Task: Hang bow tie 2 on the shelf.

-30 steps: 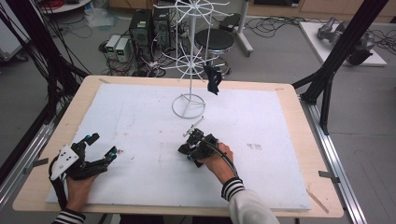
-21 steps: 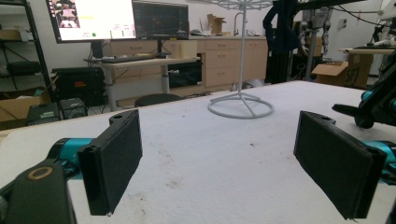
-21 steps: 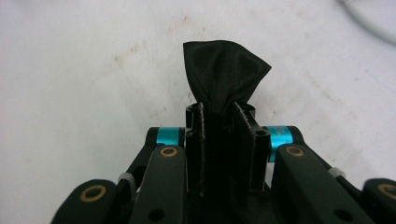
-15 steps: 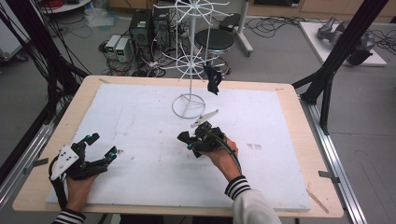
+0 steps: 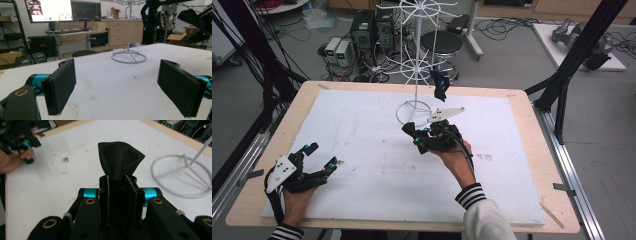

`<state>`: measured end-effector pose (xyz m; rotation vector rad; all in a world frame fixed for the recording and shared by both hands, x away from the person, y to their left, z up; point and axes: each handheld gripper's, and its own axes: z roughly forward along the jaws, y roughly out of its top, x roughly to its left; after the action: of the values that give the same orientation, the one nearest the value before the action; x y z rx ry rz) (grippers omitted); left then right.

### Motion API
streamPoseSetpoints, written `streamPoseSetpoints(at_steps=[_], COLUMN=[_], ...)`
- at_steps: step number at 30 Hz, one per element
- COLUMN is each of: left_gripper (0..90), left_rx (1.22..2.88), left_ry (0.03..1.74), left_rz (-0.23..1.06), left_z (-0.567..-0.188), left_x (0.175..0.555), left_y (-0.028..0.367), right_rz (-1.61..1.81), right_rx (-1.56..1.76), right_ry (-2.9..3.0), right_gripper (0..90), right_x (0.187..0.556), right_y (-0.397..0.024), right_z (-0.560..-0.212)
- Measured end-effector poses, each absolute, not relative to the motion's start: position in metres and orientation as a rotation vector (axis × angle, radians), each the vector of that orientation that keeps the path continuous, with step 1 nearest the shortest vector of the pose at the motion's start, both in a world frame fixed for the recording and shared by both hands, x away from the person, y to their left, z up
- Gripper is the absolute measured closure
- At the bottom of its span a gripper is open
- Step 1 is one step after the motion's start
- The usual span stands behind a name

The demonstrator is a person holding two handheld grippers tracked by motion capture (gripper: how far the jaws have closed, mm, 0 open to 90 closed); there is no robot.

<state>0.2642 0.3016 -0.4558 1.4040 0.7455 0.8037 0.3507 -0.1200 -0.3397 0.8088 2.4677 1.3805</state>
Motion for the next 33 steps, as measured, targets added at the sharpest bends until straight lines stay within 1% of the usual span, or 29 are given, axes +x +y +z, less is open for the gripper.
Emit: streamPoseSetpoints(at_steps=[11, 20, 33], left_gripper=[15.8, 15.8, 15.8], left_rx=[1.401, 1.401, 1.402], left_ry=[0.748, 0.748, 0.749], left_rz=[0.803, 0.803, 0.803], left_z=[-0.456, -0.456, -0.456], left_x=[0.264, 0.264, 0.264], left_y=[0.301, 0.301, 0.302], right_rz=[1.479, 1.524, 1.567], right_rx=[0.777, 0.738, 0.720], right_ry=[2.356, 2.295, 2.182], right_gripper=[75.4, 75.3, 75.3], right_x=[0.354, 0.354, 0.357], right_y=[-0.126, -0.128, -0.131], right_z=[-0.318, -0.313, -0.286])
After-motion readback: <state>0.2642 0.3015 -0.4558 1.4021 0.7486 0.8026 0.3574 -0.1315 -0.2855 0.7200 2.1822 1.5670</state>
